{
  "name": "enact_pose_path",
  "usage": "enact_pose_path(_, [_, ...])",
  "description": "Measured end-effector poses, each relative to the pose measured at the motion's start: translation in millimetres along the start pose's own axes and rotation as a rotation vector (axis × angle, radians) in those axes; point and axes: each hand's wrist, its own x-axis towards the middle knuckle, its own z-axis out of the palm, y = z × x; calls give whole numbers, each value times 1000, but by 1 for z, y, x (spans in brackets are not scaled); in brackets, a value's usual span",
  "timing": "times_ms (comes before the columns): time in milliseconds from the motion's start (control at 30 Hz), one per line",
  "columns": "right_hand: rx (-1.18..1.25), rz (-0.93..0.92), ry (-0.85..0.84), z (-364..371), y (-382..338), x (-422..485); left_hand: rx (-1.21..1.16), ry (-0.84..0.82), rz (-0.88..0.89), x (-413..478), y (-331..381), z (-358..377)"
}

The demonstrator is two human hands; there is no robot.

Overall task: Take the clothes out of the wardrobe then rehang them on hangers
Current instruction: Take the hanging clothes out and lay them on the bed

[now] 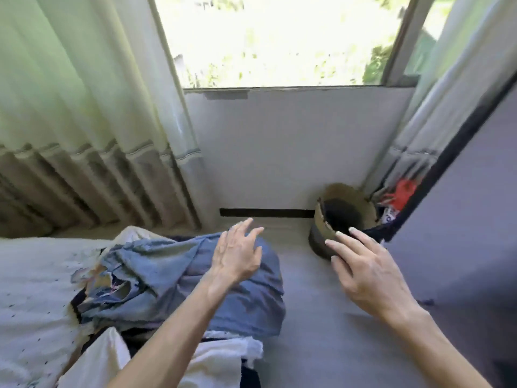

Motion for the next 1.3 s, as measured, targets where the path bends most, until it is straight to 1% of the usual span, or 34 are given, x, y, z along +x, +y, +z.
enact_pose_path(100, [-29, 193, 79, -43, 61, -36, 21, 53, 213, 31, 91, -10])
enact_pose_path(300, [-101, 504, 302, -114, 154, -109, -98, 97, 601, 59, 264, -8])
enact_pose_path(433, [-146, 671, 451, -143, 196, -155, -110, 71, 838, 74, 366, 2])
enact_pose_path(633, [-265, 919, 525, -181, 241, -205, -146, -47, 1091, 97, 501, 27])
enact_pose_path(767, [-360, 1058, 592, -209, 262, -225, -176, -112, 1233, 106, 579, 42])
enact_pose_path(900, [-450, 1214, 620, -236, 275, -240, -199, -172, 1364, 112, 646, 56])
enact_pose_path(1033, [-598, 1281, 625, -265, 291, -247, -215, -262, 1469, 117, 703, 71])
enact_pose_path(1133, [-715, 1298, 645, -290, 309, -246, -226, -346, 1488, 119, 737, 83])
enact_pose_path(1233, [-844, 1273, 721, -315, 335, -245, -275, -478, 1457, 117, 765, 95])
enact_pose_path(1300, [-928, 1283, 732, -331, 356, -245, -318, -563, 1412, 113, 783, 104])
